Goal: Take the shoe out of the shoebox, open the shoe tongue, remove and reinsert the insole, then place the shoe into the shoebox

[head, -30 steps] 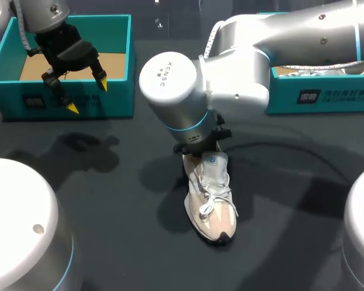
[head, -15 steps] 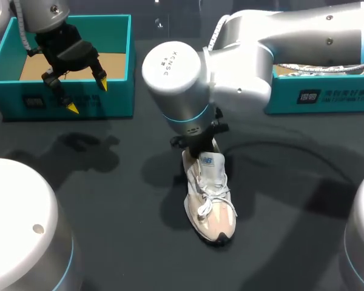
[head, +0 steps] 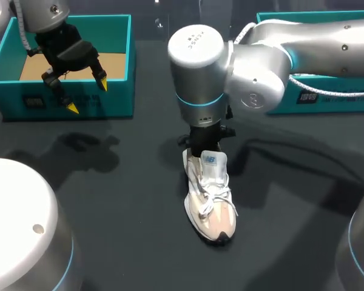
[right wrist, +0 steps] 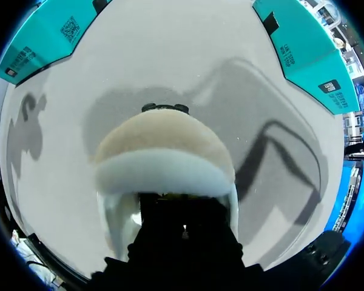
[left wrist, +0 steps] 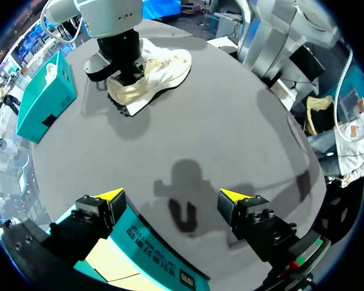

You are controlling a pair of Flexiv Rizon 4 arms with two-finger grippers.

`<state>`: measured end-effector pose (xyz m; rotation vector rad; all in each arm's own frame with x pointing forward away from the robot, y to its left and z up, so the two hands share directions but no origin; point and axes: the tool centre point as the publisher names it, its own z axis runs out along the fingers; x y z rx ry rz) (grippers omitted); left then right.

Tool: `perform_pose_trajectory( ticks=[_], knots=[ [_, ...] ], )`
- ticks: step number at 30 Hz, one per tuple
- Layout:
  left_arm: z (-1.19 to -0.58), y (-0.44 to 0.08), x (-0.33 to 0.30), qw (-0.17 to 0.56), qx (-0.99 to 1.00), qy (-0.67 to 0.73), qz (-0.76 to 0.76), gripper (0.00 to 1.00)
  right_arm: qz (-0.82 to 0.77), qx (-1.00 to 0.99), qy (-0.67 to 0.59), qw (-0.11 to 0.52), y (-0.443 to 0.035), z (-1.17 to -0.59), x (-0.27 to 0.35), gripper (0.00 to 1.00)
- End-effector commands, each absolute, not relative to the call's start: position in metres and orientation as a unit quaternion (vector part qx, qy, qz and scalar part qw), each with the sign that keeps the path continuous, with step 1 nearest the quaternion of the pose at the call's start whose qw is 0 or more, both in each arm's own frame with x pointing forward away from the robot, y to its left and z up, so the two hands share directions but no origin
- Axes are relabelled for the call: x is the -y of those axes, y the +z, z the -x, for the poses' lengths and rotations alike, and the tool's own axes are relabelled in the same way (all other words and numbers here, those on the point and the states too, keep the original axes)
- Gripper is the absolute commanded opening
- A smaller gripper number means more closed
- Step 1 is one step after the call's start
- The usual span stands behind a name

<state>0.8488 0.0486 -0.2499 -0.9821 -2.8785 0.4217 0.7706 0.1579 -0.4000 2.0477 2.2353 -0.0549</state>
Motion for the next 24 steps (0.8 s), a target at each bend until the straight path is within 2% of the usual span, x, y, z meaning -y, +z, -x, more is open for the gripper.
perform_pose_trajectory(
  ticks=[1,14,24],
  knots=[
    [-0.848,-0.25,-0.049,0.035,0.937,0.136,0.32,1.0,-0.668,-0.743,-0.007,0.034,-0.428,-0.769,-0.165,0.0],
    [-0.848,-0.25,-0.049,0.035,0.937,0.136,0.32,1.0,-0.65,-0.759,0.011,0.042,-0.375,-0.764,-0.182,0.0],
    [-0.848,-0.25,-0.049,0.035,0.937,0.136,0.32,1.0,-0.638,-0.77,-0.005,0.017,-0.366,-0.761,-0.171,0.0]
  ],
)
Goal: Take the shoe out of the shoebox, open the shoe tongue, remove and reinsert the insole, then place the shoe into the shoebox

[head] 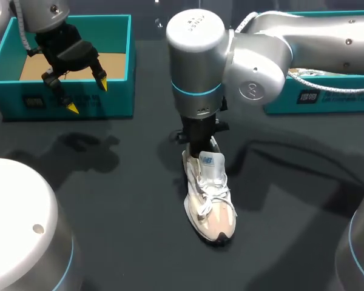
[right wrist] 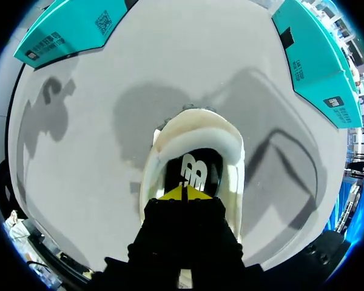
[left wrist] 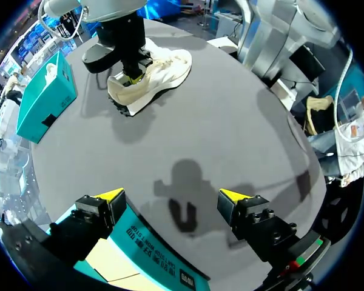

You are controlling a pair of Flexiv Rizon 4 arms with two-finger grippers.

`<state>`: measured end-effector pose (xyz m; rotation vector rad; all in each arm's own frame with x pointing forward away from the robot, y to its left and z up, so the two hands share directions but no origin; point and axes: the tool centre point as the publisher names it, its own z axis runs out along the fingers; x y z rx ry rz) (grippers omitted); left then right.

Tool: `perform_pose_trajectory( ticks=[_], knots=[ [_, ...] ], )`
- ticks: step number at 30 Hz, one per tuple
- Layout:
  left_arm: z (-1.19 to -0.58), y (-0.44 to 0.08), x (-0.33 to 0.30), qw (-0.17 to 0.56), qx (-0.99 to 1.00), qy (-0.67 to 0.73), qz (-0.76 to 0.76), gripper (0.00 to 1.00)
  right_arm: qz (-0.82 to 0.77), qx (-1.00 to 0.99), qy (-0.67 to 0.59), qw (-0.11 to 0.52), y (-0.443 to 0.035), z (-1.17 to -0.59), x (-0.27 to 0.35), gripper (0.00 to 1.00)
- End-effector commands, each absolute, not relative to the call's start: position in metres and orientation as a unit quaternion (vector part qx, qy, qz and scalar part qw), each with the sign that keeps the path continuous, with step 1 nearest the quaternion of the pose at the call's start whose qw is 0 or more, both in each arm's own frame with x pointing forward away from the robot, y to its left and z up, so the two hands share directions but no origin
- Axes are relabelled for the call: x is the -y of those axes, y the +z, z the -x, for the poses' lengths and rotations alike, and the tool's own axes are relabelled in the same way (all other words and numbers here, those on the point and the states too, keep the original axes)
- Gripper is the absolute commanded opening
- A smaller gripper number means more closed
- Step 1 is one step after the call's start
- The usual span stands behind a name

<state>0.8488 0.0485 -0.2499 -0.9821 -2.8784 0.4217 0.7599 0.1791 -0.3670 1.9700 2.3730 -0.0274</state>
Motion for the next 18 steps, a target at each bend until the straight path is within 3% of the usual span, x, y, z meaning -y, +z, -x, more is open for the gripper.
perform_pose_trajectory(
  ticks=[1,4,13,18],
  knots=[
    [-0.848,-0.25,-0.049,0.035,0.937,0.136,0.32,1.0,-0.636,-0.771,-0.005,0.012,-0.366,-0.761,-0.169,0.0],
    [-0.848,-0.25,-0.049,0.035,0.937,0.136,0.32,1.0,-0.636,-0.771,-0.002,0.004,-0.365,-0.759,-0.166,0.12],
    [-0.848,-0.25,-0.049,0.035,0.937,0.136,0.32,1.0,-0.637,-0.77,-0.011,-0.012,-0.361,-0.748,-0.166,0.28],
    [-0.848,-0.25,-0.049,0.035,0.937,0.136,0.32,1.0,-0.64,-0.768,-0.018,-0.012,-0.359,-0.741,-0.165,0.31]
  ],
)
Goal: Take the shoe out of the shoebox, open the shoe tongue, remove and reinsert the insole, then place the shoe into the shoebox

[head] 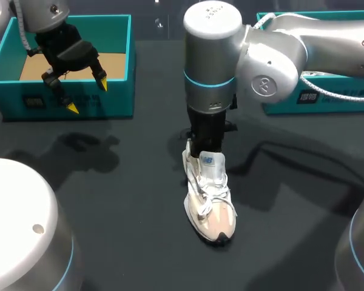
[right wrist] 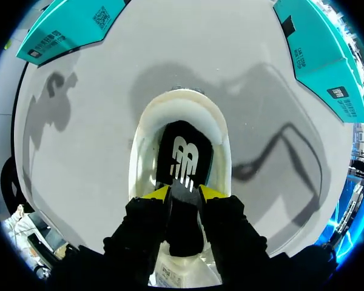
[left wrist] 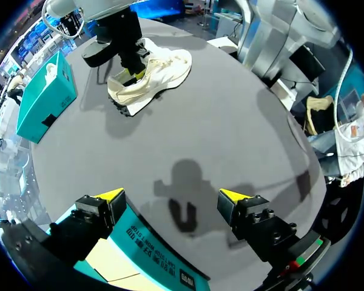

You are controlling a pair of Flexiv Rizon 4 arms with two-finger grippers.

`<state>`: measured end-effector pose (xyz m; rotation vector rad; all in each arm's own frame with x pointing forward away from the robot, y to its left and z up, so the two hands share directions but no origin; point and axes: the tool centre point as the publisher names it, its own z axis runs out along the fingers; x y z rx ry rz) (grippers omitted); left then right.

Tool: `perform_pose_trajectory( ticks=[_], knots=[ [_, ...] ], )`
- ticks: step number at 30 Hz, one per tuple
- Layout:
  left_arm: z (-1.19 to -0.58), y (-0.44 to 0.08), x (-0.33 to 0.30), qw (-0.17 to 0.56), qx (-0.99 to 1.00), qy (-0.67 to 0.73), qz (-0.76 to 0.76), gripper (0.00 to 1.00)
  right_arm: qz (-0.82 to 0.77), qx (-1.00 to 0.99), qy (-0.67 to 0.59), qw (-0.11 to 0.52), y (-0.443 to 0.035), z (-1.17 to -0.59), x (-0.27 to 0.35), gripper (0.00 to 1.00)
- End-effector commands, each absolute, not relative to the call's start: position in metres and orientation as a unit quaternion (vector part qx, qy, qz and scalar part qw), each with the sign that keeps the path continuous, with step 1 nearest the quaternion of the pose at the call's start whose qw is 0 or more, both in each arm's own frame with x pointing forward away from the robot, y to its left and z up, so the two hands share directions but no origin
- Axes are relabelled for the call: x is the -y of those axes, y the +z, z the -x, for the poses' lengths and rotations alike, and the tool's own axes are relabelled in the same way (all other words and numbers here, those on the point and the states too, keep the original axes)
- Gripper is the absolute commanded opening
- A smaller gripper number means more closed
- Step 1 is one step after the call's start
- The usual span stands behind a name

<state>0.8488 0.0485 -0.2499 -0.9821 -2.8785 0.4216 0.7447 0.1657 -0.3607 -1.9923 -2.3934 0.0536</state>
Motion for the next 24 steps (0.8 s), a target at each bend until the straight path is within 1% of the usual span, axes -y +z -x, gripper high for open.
perform_pose_trajectory(
  ticks=[1,2,9,18,21,23,24],
  knots=[
    [-0.8478,-0.2498,-0.0493,0.035,0.937,0.136,0.32,1.0,0.64,0.768,0.021,0.013,-0.3584,-0.7406,-0.1654,0.31],
    [-0.8478,-0.2498,-0.0493,0.035,0.937,0.136,0.32,1.0,0.639,0.768,0.022,0.014,-0.3585,-0.7399,-0.1655,0.32],
    [-0.8478,-0.2498,-0.0493,0.035,0.937,0.136,0.32,1.0,0.634,0.772,0.031,0.021,-0.3579,-0.7359,-0.1699,0.46],
    [-0.8478,-0.2498,-0.0493,0.035,0.937,0.136,0.32,1.0,0.633,0.773,0.039,0.031,-0.3613,-0.7368,-0.1726,0.5],
    [-0.8478,-0.2498,-0.0493,0.035,0.937,0.136,0.32,1.0,0.633,0.772,0.042,0.033,-0.3613,-0.7366,-0.1725,0.64],
    [-0.8478,-0.2498,-0.0493,0.035,0.937,0.136,0.32,1.0,0.634,0.772,0.043,0.034,-0.3613,-0.7359,-0.172,0.76],
    [-0.8478,-0.2498,-0.0493,0.035,0.937,0.136,0.32,1.0,0.634,0.771,0.043,0.035,-0.3614,-0.7355,-0.1716,0.84]
  ],
)
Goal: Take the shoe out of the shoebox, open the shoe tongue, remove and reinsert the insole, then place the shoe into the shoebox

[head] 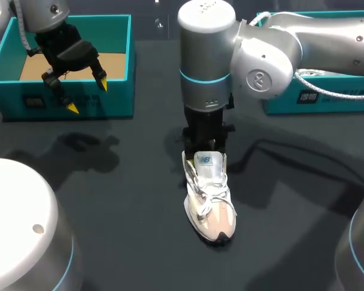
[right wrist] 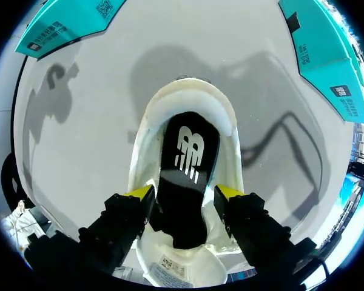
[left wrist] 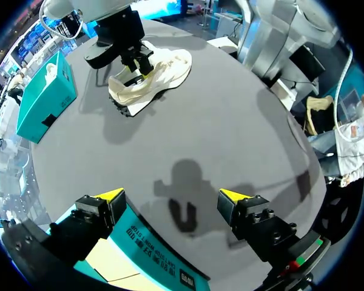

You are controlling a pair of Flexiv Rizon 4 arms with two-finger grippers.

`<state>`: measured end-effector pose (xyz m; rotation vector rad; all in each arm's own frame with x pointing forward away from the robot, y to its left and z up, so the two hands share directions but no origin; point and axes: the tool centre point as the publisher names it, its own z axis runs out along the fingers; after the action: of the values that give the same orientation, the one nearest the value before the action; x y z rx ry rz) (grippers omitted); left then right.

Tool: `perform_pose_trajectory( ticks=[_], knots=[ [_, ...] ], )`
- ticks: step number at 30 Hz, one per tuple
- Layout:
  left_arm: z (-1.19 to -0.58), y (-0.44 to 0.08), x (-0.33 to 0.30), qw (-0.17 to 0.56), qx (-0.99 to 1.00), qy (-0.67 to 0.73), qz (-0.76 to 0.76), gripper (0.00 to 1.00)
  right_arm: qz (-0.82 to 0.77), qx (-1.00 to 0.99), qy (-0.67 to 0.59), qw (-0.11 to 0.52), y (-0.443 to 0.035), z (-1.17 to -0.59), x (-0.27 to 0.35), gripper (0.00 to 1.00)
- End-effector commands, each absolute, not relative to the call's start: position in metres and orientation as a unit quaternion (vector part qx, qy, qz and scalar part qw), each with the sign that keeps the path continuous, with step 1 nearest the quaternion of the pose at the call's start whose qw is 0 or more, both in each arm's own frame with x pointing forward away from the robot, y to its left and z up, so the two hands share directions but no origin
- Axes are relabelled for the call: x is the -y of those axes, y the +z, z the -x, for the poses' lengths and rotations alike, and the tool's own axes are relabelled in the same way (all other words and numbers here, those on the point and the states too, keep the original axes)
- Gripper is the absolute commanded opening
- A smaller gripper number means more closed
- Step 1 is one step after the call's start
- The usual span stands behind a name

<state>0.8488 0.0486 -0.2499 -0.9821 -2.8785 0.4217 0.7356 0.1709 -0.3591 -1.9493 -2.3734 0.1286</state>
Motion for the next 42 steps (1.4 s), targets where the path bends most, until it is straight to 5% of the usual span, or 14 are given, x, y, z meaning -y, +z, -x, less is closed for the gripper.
perform_pose_trajectory(
  ticks=[1,12,42],
  knots=[
    [-0.848,-0.25,-0.049,0.035,0.937,0.136,0.32,1.0,0.635,0.77,0.044,0.036,-0.362,-0.735,-0.171,0.87],
    [-0.848,-0.25,-0.049,0.035,0.937,0.136,0.32,1.0,0.637,0.769,0.043,0.038,-0.361,-0.735,-0.17,1.0],
    [-0.848,-0.25,-0.049,0.035,0.937,0.136,0.32,1.0,0.66,0.75,0.047,0.008,-0.34,-0.71,-0.159,1.0]
  ],
)
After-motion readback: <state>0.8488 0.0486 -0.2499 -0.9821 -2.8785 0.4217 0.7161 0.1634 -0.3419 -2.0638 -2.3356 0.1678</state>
